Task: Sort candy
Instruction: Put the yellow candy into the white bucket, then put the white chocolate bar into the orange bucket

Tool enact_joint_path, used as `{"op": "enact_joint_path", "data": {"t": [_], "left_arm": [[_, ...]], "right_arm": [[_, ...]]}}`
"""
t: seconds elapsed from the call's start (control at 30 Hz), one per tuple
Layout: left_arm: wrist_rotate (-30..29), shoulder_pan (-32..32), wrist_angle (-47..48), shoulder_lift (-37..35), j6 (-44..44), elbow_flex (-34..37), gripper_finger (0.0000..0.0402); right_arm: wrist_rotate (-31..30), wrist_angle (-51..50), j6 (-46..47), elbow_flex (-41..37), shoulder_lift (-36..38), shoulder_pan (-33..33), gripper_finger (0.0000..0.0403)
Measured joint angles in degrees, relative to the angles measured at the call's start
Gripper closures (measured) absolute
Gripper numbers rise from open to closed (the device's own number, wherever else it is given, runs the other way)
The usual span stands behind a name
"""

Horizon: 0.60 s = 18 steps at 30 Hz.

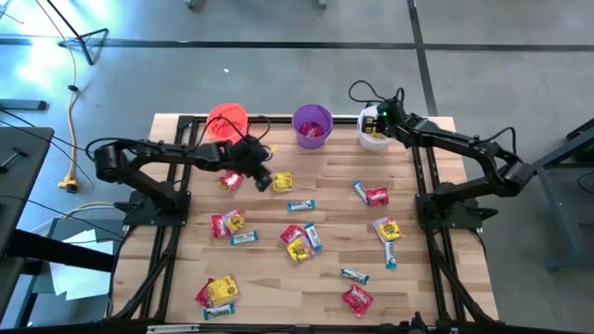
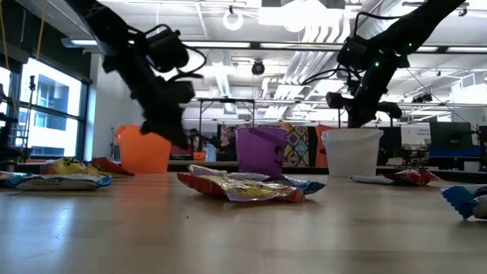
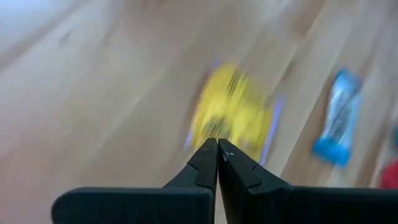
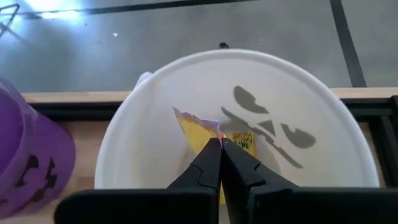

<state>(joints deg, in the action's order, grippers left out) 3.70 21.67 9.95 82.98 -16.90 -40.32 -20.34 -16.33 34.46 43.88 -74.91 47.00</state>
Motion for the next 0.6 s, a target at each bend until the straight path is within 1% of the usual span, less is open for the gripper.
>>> {"op": "enact_joint_path", "data": {"t": [0.1,0.17,0.23,0.33,0.47,0.53,0.6], "left_arm": [[-2.1,0.0,6.6,-4.2,0.8,-0.1,0.0402],[-3.6,0.0,10.5,-7.5,0.5,-0.2,0.0401],[-4.3,0.0,13.8,-11.0,-0.4,-0.2,0.0402],[-4.4,0.0,19.3,-16.2,-2.1,-0.2,0.0402],[-4.3,-0.1,27.7,-21.5,-3.7,-0.2,0.0402],[-4.2,-0.3,31.7,-23.5,-3.8,-0.2,0.0402],[-3.8,-1.1,34.6,-25.0,-3.4,-0.2,0.0401]], "right_arm": [[0.5,-0.7,-0.3,0.0,0.0,0.0,0.0397],[1.0,-0.8,-1.0,0.0,0.0,0.0,0.0381],[1.9,-0.9,-1.5,0.0,0.0,0.0,0.0354],[2.5,-1.8,-0.7,0.0,0.6,0.0,0.0303],[3.9,-6.7,-0.4,2.4,1.2,0.0,0.0244],[4.4,-8.9,-2.4,5.1,1.5,0.0,0.0226],[4.5,-12.6,-5.1,8.4,1.4,-0.2,0.0222]]}}
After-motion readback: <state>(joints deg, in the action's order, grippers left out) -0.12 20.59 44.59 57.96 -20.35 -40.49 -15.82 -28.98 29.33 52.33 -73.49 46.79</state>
